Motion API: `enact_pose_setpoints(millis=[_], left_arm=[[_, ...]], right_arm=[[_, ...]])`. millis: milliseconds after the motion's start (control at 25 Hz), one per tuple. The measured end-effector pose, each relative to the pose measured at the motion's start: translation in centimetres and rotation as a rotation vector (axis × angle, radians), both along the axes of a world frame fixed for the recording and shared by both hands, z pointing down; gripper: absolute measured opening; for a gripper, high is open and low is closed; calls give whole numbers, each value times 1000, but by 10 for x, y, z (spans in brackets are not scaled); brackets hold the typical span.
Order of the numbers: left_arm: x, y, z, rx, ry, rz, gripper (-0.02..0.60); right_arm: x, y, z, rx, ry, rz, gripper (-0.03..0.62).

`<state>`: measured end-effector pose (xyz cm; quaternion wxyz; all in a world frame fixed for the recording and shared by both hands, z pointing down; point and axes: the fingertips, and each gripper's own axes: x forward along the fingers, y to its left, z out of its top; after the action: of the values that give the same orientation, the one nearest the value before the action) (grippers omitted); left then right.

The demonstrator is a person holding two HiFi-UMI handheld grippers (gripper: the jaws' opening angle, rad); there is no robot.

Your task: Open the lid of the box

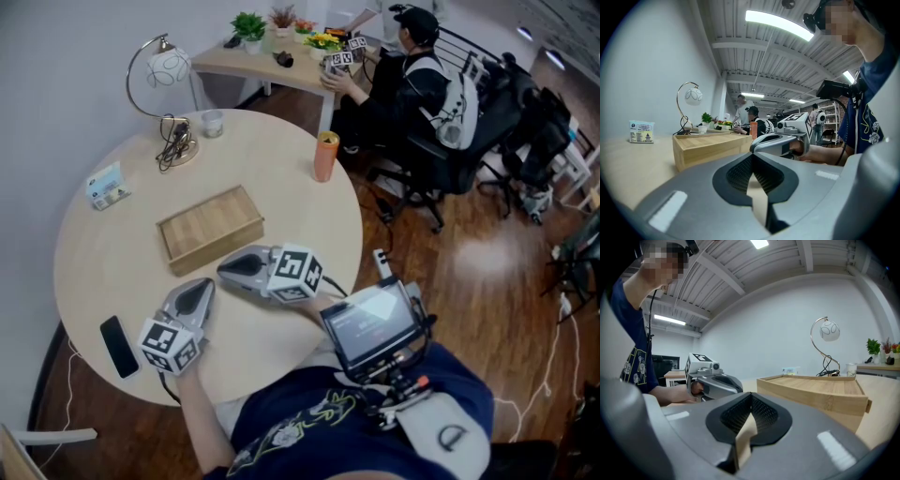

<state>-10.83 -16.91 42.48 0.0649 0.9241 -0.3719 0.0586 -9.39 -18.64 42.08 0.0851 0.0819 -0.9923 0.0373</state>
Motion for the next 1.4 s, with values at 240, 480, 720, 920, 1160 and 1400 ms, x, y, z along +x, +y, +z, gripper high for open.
enact_pose_setpoints(millis=[240,480,720,920,1160,1400], left_arm=[[1,-1,0,-4,-1,0,0],[-2,-1,0,-5,-6,-2,0],[6,-2,1,1,-4,0,0],[11,-3,-3,6,-8,22,0],[4,2,0,-14,3,-8,0],[8,-8,-4,9,9,7,0]], right_arm=[[1,-1,0,2,-6,-1,0],[-3,0,1,-4,-19,-10,0],[4,1,2,1,-9,-11,0],[9,-3,3,18,-11,-14,0],[3,1,2,-5,-6,-19,0],[8,-7,1,4,-35,-17,0]])
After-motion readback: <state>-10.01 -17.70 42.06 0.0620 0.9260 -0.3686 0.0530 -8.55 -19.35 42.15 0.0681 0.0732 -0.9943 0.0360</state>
